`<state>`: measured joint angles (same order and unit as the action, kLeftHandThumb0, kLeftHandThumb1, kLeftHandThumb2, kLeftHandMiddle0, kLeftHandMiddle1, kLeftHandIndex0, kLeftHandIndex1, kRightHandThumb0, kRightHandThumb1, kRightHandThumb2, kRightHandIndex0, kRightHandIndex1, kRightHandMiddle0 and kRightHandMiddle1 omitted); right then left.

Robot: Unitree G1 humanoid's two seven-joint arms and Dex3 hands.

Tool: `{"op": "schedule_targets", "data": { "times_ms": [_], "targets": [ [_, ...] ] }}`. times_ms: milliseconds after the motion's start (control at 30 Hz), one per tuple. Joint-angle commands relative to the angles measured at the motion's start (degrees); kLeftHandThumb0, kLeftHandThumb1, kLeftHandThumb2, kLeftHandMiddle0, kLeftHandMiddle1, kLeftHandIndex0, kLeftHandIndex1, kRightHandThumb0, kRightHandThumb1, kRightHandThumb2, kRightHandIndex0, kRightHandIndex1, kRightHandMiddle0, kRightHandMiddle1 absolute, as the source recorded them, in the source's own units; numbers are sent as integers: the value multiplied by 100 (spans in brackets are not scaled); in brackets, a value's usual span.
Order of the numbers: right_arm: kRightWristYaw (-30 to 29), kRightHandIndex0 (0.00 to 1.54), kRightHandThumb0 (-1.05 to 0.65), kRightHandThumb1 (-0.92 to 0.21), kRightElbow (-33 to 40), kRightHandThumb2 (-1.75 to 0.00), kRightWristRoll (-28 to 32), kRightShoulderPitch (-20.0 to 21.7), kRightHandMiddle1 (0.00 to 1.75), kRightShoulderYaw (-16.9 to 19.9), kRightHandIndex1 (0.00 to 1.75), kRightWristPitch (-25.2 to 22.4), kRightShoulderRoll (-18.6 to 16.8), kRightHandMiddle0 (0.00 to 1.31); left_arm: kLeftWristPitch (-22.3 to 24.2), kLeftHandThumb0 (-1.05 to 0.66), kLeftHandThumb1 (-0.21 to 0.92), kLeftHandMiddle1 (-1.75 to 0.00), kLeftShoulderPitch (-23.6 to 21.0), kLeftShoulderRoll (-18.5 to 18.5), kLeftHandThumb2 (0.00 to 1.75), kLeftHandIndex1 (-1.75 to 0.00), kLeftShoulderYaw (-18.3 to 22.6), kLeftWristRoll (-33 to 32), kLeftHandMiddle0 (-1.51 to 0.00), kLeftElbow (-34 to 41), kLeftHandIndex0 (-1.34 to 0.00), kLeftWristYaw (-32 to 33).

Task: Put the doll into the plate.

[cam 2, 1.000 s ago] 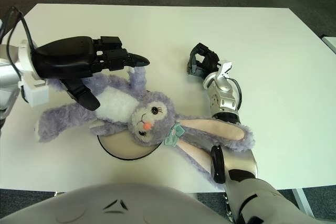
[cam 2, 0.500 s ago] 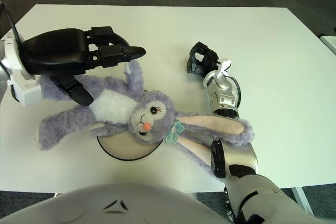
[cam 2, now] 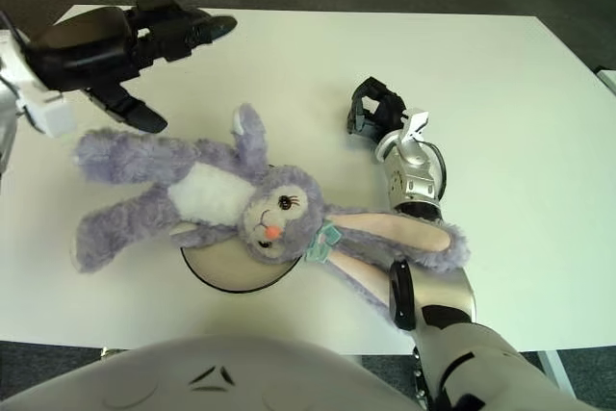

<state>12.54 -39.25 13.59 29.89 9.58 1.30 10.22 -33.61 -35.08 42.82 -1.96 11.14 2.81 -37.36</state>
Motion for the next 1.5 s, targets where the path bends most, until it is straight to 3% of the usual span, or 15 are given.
{"op": "schedule_targets", "data": {
  "times_ms": [0,167,300,400,467,633,833,867,967,1067,1167,1467],
  "targets": [
    [-72,104,-48,-33,-293,-129,-107,-548,175,-77,175,-494,-164,60,550,-71,92,-51,6,-8,68,-10,128,295,-9,59,-1,208],
    [-76,103,-48,-33,-276,-130,-123,-557,175,-86,175,-507,-172,60,1592,-77,92,-51,310,-132,68,-30,437,880,-11,440,0,708],
    [-81,102,-48,-33,-254,-129,-143,-577,175,-94,175,-516,-175,60,1995,-79,92,-55,410,-510,63,-54,518,911,-14,236,0,1259],
    [-109,102,-47,-34,-196,-129,-179,-604,175,-104,175,-554,-177,60,1857,-80,92,-58,256,-929,59,-73,462,808,-15,-744,0,1872],
    [-140,101,-47,-34,-151,-129,-203,-615,175,-114,175,-606,-173,59,1499,-78,91,-61,-46,-1192,58,-85,406,789,-15,-1695,0,2376],
    [-182,101,-47,-34,-40,-128,-208,-664,175,-132,175,-687,-181,59,865,-63,74,-81,-286,-1609,75,-108,544,334,-27,-2984,0,2776],
    [-185,101,-47,-34,29,-128,-185,-725,175,-128,175,-697,-194,59,410,-46,65,-92,-127,-1903,95,-116,732,-256,-36,-3672,0,2795],
    [-180,101,-47,-34,37,-128,-180,-733,175,-126,175,-696,-194,59,381,-44,66,-107,-77,-1953,96,-115,748,-362,-50,-3730,0,2763],
    [-159,100,-47,-34,79,-128,-163,-766,175,-117,175,-689,-196,59,605,-41,68,-132,222,-2196,99,-127,811,-858,-66,-3509,0,2510],
    [-149,100,-47,-34,121,-128,-156,-793,175,-107,175,-688,-195,59,803,-36,84,-141,402,-2311,67,-159,834,-1182,-73,-3352,-12,2344],
    [-140,100,-47,-34,160,-128,-144,-822,175,-92,175,-654,-203,59,953,-35,89,-151,478,-2363,57,-169,922,-1529,-77,-3606,-17,2054],
    [-126,103,-48,-33,263,-130,-52,-902,175,17,175,-472,-286,60,1310,-36,81,-171,444,-2494,68,-174,1078,-1955,-84,-4020,-26,1776]
  ]
}}
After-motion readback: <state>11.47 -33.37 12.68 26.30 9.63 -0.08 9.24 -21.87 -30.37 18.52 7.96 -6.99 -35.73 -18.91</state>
